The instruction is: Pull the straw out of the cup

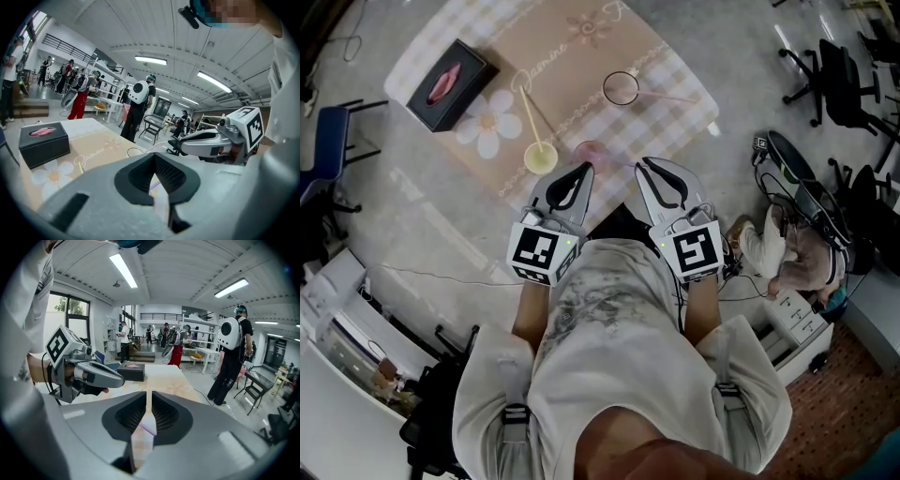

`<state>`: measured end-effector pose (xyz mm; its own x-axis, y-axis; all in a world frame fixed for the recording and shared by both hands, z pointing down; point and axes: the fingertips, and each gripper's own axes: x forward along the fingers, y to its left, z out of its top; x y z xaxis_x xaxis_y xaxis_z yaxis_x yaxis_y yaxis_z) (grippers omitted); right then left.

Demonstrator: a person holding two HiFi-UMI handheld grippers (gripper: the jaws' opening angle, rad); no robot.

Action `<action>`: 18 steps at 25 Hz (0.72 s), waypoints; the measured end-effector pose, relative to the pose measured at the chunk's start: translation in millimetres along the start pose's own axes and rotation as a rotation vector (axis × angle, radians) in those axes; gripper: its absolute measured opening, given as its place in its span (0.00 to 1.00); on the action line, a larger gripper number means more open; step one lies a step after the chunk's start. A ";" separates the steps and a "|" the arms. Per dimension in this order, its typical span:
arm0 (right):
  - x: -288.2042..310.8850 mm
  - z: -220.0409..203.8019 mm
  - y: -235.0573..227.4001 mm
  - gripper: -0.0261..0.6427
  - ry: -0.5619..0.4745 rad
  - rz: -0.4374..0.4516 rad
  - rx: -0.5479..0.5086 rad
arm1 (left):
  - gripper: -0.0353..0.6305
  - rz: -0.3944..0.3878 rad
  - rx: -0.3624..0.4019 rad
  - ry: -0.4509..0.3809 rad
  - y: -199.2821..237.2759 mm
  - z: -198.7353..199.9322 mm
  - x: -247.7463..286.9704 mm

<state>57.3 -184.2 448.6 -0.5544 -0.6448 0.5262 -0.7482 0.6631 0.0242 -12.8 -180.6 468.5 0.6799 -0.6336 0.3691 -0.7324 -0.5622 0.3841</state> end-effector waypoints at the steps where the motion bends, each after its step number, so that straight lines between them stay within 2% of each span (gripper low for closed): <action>1: 0.5 -1.3 0.0 0.11 0.005 0.001 -0.001 | 0.06 0.001 -0.001 0.003 0.2 -1.3 0.5; 7: 4.4 -4.5 -1.6 0.12 0.009 0.015 -0.042 | 0.06 0.009 -0.011 0.018 1.1 -8.1 4.2; 18: 7.5 -16.7 -6.1 0.15 0.042 0.037 -0.048 | 0.06 0.021 -0.030 0.045 0.5 -19.4 14.1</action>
<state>63.7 -186.8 466.6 -0.5651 -0.6035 0.5625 -0.7085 0.7044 0.0440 -2.8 -179.5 490.3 0.6656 -0.6205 0.4147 -0.7458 -0.5324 0.4004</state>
